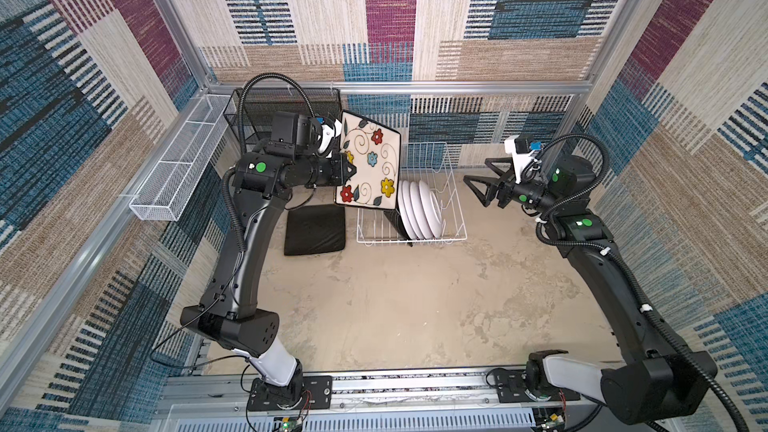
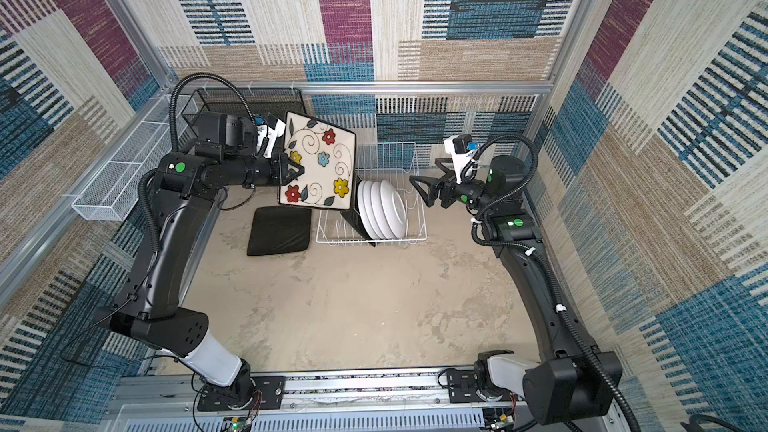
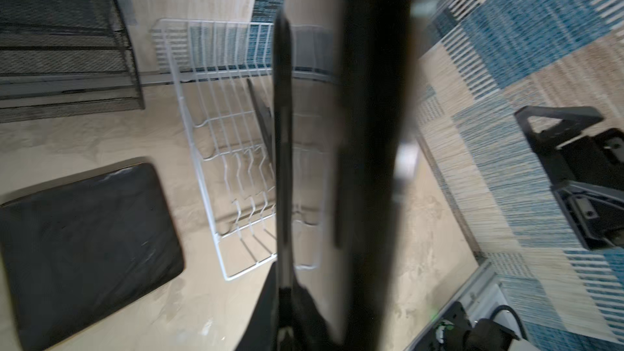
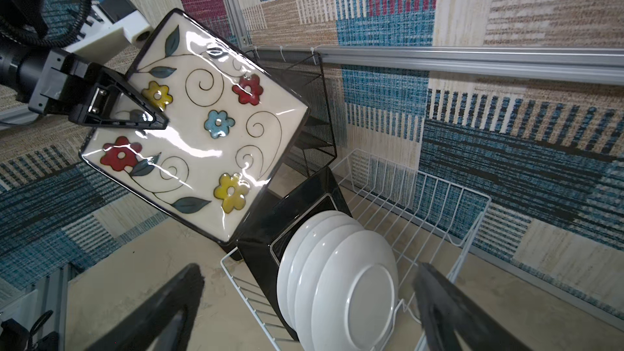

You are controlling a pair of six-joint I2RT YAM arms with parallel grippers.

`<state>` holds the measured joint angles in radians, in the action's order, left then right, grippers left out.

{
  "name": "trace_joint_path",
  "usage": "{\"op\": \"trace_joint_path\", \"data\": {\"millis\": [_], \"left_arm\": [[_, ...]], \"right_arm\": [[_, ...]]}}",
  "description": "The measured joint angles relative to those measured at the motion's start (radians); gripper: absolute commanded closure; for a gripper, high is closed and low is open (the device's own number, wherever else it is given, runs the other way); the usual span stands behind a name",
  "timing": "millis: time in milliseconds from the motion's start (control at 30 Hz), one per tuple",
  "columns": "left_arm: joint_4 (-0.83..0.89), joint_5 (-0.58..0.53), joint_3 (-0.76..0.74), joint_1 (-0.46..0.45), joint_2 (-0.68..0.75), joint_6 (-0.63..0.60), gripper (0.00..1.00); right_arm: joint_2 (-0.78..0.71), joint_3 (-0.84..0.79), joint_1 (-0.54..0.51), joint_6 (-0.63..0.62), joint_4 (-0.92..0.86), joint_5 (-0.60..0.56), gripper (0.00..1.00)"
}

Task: Unload the plates from the dish rack
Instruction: 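Carry the floral plate with the left gripper onto the dark plate on the floor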

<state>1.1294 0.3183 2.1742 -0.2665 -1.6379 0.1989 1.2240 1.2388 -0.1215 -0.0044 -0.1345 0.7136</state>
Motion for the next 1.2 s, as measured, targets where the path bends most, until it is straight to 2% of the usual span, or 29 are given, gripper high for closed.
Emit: {"op": "trace_joint_path", "data": {"millis": [233, 333, 600, 833, 1200], "left_arm": [[0.122, -0.183, 0.010, 0.022, 0.036, -0.079, 1.00], [0.161, -0.249, 0.008, 0.031, 0.039, -0.093, 1.00], [0.201, -0.337, -0.035, 0.076, 0.040, -0.142, 1.00], [0.207, -0.333, -0.085, 0.163, -0.011, -0.175, 1.00], [0.160, -0.147, -0.157, 0.290, -0.129, -0.199, 1.00]], "right_arm": [[0.002, 0.000, -0.129, -0.128, -0.048, -0.043, 0.01], [0.011, 0.000, -0.153, -0.150, -0.063, -0.059, 0.01], [0.058, 0.024, -0.199, -0.165, -0.079, -0.051, 0.01], [0.072, 0.008, -0.232, -0.164, -0.094, -0.060, 0.01], [0.079, -0.003, -0.247, -0.123, -0.087, -0.088, 0.01]]}}
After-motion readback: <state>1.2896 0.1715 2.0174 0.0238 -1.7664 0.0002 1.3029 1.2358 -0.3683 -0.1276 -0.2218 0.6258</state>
